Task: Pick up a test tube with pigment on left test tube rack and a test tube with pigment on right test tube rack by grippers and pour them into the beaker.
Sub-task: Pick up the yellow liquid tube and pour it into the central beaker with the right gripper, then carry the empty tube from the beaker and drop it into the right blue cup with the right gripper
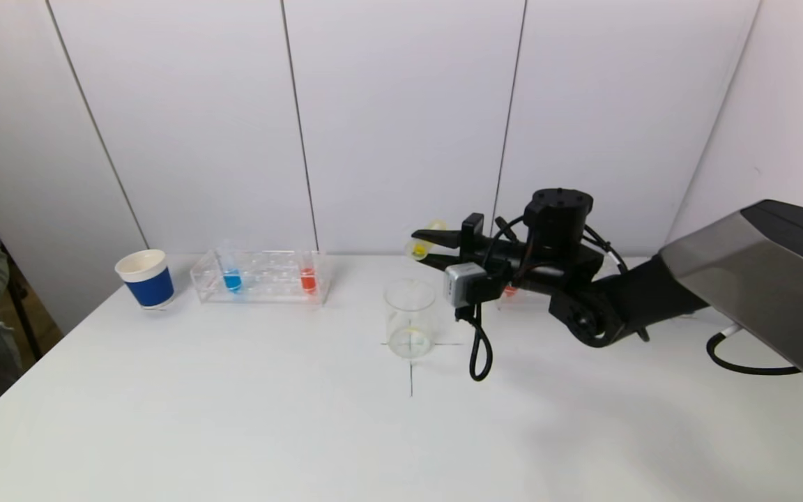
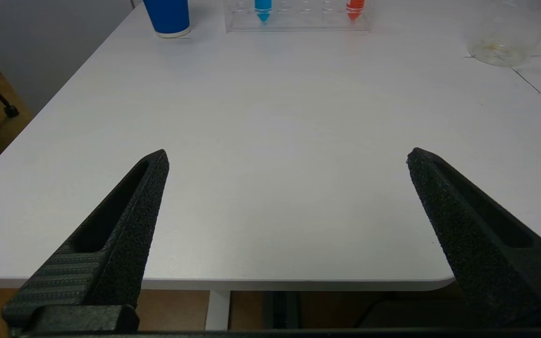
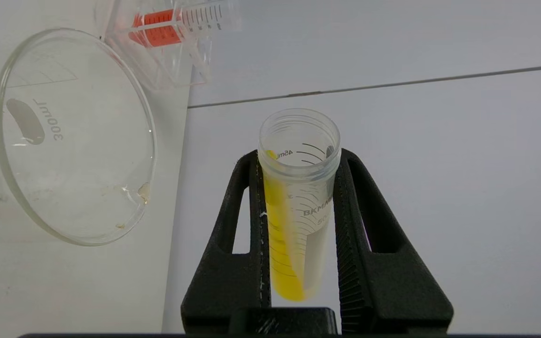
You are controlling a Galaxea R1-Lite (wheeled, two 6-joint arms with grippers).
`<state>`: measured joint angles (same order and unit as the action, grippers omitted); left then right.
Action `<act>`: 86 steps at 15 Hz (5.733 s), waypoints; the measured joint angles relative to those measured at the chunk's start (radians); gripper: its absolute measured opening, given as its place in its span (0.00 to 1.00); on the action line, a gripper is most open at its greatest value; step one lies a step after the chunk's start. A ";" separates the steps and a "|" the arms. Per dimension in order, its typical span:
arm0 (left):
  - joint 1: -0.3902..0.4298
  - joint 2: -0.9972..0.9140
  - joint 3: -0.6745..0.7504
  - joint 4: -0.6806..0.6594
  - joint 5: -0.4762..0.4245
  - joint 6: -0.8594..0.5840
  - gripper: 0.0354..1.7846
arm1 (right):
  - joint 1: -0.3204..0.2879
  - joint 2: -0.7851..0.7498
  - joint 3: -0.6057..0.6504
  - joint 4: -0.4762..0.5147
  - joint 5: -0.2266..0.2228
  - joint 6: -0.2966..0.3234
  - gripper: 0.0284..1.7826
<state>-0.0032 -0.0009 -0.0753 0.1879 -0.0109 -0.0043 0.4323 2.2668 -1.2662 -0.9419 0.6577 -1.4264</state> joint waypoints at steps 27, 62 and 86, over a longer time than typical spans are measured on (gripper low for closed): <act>0.000 0.000 0.000 0.000 0.000 0.000 0.99 | -0.011 0.021 -0.031 0.065 -0.016 -0.198 0.25; 0.000 0.000 0.000 0.000 0.000 0.000 0.99 | 0.059 -0.047 -0.042 0.008 -0.108 0.147 0.25; 0.000 0.000 0.000 0.000 0.000 0.000 0.99 | -0.066 -0.343 -0.098 0.434 -0.574 1.304 0.25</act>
<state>-0.0032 -0.0009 -0.0753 0.1879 -0.0109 -0.0043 0.3666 1.9234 -1.3643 -0.5079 0.0836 -0.1221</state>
